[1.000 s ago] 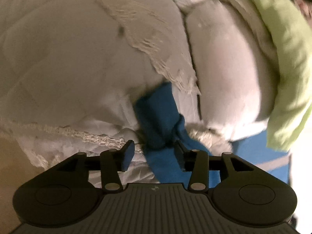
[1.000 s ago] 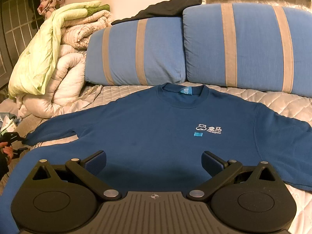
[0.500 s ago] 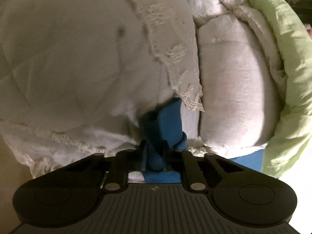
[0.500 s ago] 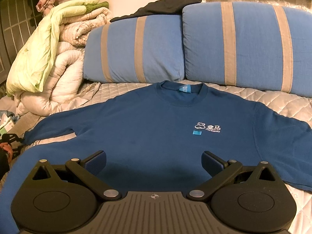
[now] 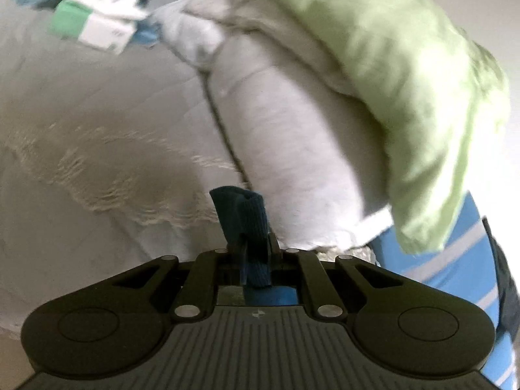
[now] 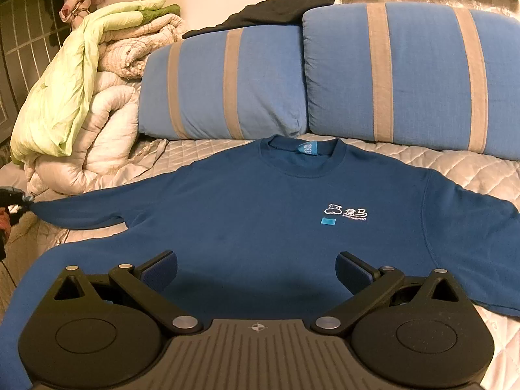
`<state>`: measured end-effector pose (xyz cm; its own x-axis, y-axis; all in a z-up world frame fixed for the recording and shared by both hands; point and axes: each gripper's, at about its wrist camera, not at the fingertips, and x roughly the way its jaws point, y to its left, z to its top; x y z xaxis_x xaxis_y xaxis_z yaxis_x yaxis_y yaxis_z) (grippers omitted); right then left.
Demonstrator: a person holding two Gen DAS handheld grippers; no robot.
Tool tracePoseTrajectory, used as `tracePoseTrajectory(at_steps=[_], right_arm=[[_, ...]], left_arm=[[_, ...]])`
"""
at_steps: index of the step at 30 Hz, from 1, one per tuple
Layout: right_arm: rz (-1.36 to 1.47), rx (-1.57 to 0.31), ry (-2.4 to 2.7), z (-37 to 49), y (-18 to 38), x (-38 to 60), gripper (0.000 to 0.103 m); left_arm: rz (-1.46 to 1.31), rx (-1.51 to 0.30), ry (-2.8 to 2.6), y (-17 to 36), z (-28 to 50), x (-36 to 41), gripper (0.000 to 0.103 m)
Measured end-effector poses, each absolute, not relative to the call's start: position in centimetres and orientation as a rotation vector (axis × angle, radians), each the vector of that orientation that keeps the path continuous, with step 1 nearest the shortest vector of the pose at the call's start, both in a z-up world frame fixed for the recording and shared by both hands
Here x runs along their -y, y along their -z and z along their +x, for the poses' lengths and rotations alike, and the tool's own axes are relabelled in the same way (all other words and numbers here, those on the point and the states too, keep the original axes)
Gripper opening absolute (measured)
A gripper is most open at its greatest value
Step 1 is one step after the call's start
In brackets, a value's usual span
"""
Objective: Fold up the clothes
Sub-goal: 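Lift the held navy sleeve cuff upward with the left tool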
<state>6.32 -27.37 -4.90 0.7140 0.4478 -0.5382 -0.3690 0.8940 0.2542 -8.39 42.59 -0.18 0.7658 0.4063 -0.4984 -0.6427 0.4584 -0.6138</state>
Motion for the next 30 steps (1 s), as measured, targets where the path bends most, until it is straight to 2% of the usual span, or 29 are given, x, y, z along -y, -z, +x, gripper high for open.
tracePoseTrajectory(at_steps=[16,30], right_arm=[[0.095,-0.679,-0.471,6.9,5.0,26.6,0.103],[0.097,-0.641,-0.448,6.2,4.8,26.9,0.103]], left_arm=[[-0.632,-0.267,-0.576,-5.9,-5.0,-35.7,0.011],[-0.426,-0.297,-0.415,-8.2,0.5,-28.3,0.011]])
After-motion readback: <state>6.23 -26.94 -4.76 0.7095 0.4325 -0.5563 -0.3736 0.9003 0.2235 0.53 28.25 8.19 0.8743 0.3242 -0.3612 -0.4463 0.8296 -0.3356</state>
